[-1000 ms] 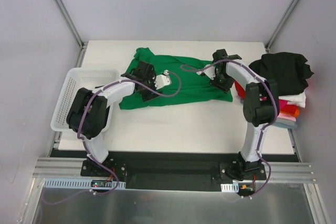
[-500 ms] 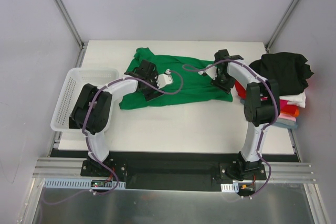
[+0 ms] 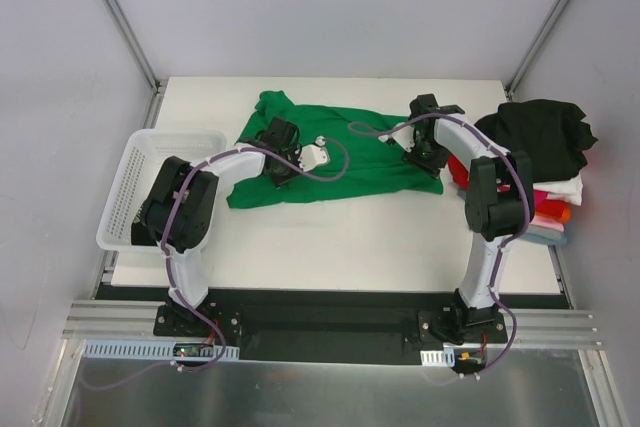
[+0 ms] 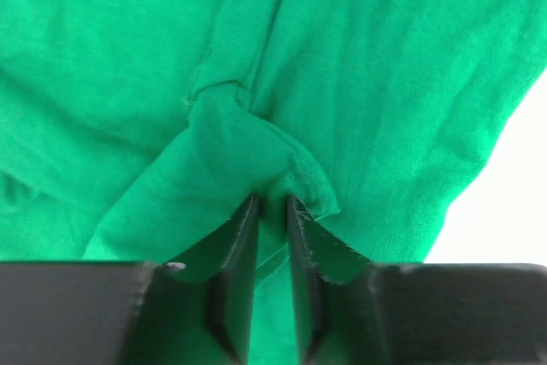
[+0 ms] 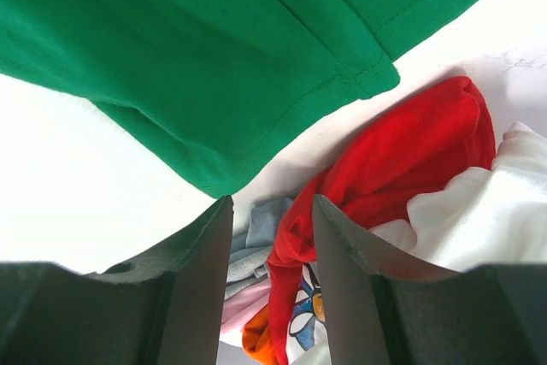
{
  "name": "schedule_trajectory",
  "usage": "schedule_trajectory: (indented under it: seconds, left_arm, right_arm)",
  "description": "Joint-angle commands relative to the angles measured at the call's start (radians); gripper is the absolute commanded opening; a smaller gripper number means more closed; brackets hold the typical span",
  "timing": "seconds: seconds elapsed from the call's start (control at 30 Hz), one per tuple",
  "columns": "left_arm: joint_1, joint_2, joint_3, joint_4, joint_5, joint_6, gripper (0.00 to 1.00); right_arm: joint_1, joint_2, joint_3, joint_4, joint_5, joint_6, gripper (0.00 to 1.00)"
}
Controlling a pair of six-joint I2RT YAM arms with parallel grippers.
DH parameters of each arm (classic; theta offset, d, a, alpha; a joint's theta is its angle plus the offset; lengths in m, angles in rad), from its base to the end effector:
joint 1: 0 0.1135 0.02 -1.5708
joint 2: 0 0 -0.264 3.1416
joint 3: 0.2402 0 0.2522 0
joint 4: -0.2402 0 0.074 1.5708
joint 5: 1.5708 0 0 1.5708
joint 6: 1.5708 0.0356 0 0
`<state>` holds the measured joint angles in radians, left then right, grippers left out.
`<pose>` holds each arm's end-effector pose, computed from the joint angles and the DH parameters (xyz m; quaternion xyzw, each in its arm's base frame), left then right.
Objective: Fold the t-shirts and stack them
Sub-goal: Fold the flattened tshirt in 1/3 of the way
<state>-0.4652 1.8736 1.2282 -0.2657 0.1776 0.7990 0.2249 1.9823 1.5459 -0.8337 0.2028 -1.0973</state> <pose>0.3523 -0.1839 0.1799 0.5800 0.7433 -0.0291 0.3321 0.3966 0.0834 0.2023 -0.5920 0.7857 -0.1537 0.0928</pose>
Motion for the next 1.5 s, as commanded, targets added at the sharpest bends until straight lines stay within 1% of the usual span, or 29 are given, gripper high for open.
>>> schedule_trajectory:
  seconds: [0.0, 0.03, 0.07, 0.17, 0.2, 0.47, 0.77, 0.97, 1.3, 1.33, 1.43, 1.47]
  left_arm:
    - [-0.006, 0.025, 0.016, -0.007, 0.008, 0.009, 0.17]
    - [-0.006, 0.027, 0.017, -0.006, 0.005, 0.009, 0.16]
    - [-0.006, 0.029, 0.019, -0.007, 0.003, 0.011, 0.12]
    - [-0.004, 0.027, 0.019, -0.007, 0.002, 0.006, 0.06]
    - [-0.004, 0.022, 0.019, -0.007, 0.000, 0.005, 0.00]
    - [-0.004, -0.016, 0.043, -0.007, -0.024, 0.003, 0.00]
    - [0.020, -0.036, 0.137, -0.009, -0.067, 0.009, 0.00]
    - [0.036, 0.005, 0.200, -0.009, -0.099, 0.039, 0.00]
    - [0.056, 0.117, 0.318, -0.007, -0.145, 0.074, 0.00]
    - [0.057, 0.127, 0.326, -0.007, -0.153, 0.074, 0.11]
    - [0.062, 0.148, 0.350, -0.006, -0.161, 0.072, 0.25]
    - [0.065, 0.151, 0.358, -0.006, -0.161, 0.069, 0.43]
  right_arm:
    - [-0.006, -0.062, -0.006, -0.013, 0.014, -0.001, 0.45]
    - [-0.006, -0.065, -0.006, -0.012, 0.012, -0.001, 0.45]
    - [-0.007, -0.066, -0.007, -0.012, 0.010, -0.001, 0.45]
    - [-0.007, -0.066, -0.009, -0.012, 0.009, -0.001, 0.45]
    - [-0.006, -0.065, -0.006, -0.012, 0.009, -0.001, 0.45]
    - [-0.009, -0.056, -0.009, -0.010, 0.003, 0.004, 0.45]
    - [-0.007, -0.045, -0.018, -0.008, 0.003, 0.004, 0.45]
    - [-0.007, -0.039, -0.018, -0.007, -0.003, 0.005, 0.45]
    - [-0.009, -0.037, -0.023, -0.007, 0.004, 0.005, 0.45]
    - [-0.009, -0.037, -0.021, -0.005, 0.006, 0.007, 0.44]
    - [-0.009, -0.042, -0.017, 0.002, 0.009, 0.014, 0.45]
    - [-0.009, -0.045, -0.017, 0.014, 0.012, 0.019, 0.45]
